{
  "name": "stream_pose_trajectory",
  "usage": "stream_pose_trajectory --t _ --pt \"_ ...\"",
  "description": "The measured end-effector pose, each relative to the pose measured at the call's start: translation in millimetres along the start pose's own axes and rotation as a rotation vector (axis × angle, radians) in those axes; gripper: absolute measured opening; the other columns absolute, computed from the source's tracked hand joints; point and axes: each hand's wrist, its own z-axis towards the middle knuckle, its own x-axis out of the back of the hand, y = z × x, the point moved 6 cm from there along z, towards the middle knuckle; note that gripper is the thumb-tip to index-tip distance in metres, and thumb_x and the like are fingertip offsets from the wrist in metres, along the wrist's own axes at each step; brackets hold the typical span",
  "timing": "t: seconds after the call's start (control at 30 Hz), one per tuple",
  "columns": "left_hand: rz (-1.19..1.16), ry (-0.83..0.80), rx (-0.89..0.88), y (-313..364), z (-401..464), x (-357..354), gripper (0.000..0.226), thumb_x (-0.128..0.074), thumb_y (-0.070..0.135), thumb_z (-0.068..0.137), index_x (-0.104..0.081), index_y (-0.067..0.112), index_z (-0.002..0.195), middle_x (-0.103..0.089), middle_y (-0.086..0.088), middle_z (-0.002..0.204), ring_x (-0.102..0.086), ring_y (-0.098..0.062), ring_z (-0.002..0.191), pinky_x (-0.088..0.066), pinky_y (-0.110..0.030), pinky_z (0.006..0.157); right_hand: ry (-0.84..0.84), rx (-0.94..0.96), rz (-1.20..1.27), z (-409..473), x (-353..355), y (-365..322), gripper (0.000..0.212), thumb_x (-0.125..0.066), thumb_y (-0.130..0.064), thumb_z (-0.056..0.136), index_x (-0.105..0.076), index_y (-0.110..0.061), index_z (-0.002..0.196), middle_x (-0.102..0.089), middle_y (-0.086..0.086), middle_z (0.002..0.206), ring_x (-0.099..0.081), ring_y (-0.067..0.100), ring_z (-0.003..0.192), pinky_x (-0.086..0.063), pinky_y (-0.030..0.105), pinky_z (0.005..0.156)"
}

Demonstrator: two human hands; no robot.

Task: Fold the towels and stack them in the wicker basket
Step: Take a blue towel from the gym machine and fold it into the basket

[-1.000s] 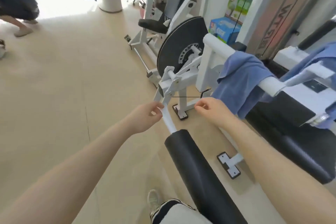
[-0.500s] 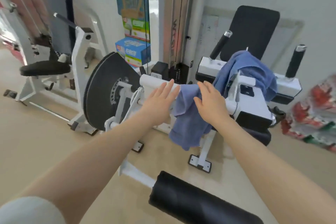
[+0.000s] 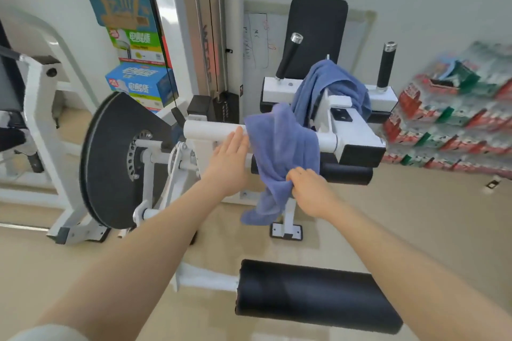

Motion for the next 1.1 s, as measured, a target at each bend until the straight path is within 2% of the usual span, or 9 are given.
stream_pose_trajectory --t 0.13,0.23,0.33,0.43,0.57,0.63,0.77,0.93,1.1 --pt "-0.537 0.172 -0.107 24 -21 1 0.061 -0.042 -0.010 0.082 -0.034 0.013 0.139 -0.014 0.006 0.153 -0.022 -0.010 0.138 -0.029 -0.024 0.107 -0.040 -0.036 0.346 -42 -39 11 0.018 -0.040 -0.017 0.096 -0.053 -0.014 0.108 -0.047 0.000 0.098 -0.045 0.018 0.089 -0.040 0.034 0.082" --pt "-0.721 0.061 -0.223 65 -45 -15 0.050 -0.039 -0.008 0.086 -0.046 0.021 0.126 -0.037 0.014 0.136 -0.037 0.012 0.119 -0.027 -0.001 0.097 0.125 -0.181 0.795 -83 -25 35 0.013 -0.036 -0.019 0.099 -0.049 -0.021 0.100 -0.052 -0.010 0.089 -0.049 0.005 0.079 -0.043 0.028 0.076" --pt "-0.761 -0.150 -0.357 120 -56 -35 0.035 -0.041 0.002 0.093 -0.053 0.026 0.115 -0.056 0.012 0.116 -0.051 0.015 0.100 -0.038 0.000 0.084 0.341 -0.276 1.055 -125 6 67 0.017 -0.038 -0.010 0.098 -0.048 -0.016 0.085 -0.054 -0.004 0.081 -0.049 0.007 0.073 -0.043 0.025 0.072" --pt "-0.781 -0.266 -0.419 186 -61 -51 0.047 -0.044 -0.004 0.087 -0.051 0.033 0.115 -0.058 0.010 0.115 -0.056 0.001 0.104 -0.048 -0.013 0.083 0.410 -0.312 1.311 -154 21 108 0.011 -0.046 -0.009 0.094 -0.052 -0.009 0.085 -0.057 0.003 0.080 -0.051 0.013 0.074 -0.043 0.025 0.069" --pt "-0.672 -0.238 -0.666 297 -61 -57 0.050 -0.052 0.002 0.082 -0.047 0.045 0.107 -0.053 0.019 0.105 -0.050 0.001 0.101 -0.040 -0.006 0.084 0.446 -0.291 1.545 -197 43 181 0.018 -0.045 -0.006 0.091 -0.054 -0.011 0.077 -0.060 -0.003 0.062 -0.056 0.009 0.057 -0.047 0.021 0.059" --pt "-0.604 -0.202 -0.701 350 -50 -69 0.035 -0.056 0.007 0.082 -0.051 0.036 0.102 -0.054 0.017 0.097 -0.050 -0.002 0.092 -0.038 -0.006 0.077 0.463 -0.305 1.548 -218 53 225 0.015 -0.048 -0.005 0.090 -0.055 -0.009 0.077 -0.061 0.000 0.064 -0.058 0.012 0.058 -0.049 0.023 0.059" --pt "-0.392 -0.197 -0.662 458 -15 -115 0.012 -0.057 0.010 0.079 -0.049 0.014 0.087 -0.053 -0.005 0.089 -0.048 -0.020 0.083 -0.039 -0.030 0.070 0.489 -0.478 1.377 -261 57 326 0.017 -0.052 -0.008 0.091 -0.056 -0.018 0.078 -0.064 -0.003 0.070 -0.059 0.009 0.060 -0.048 0.023 0.059" --pt "-0.487 -0.201 -0.500 557 21 -165 0.015 -0.053 0.006 0.077 -0.044 0.017 0.074 -0.050 0.002 0.069 -0.042 -0.019 0.067 -0.034 -0.028 0.058 0.555 -0.646 1.304 -319 63 448 0.027 -0.035 -0.017 0.099 -0.048 -0.019 0.123 -0.054 -0.003 0.107 -0.054 0.013 0.094 -0.043 0.025 0.078" --pt "-0.649 -0.278 -0.433 636 63 -191 0.020 -0.058 0.012 0.079 -0.044 0.023 0.069 -0.052 0.007 0.067 -0.046 -0.013 0.063 -0.036 -0.025 0.057 0.456 -0.553 1.217 -343 77 523 0.011 -0.048 -0.015 0.094 -0.055 -0.017 0.102 -0.060 -0.007 0.093 -0.056 0.006 0.085 -0.044 0.024 0.081"
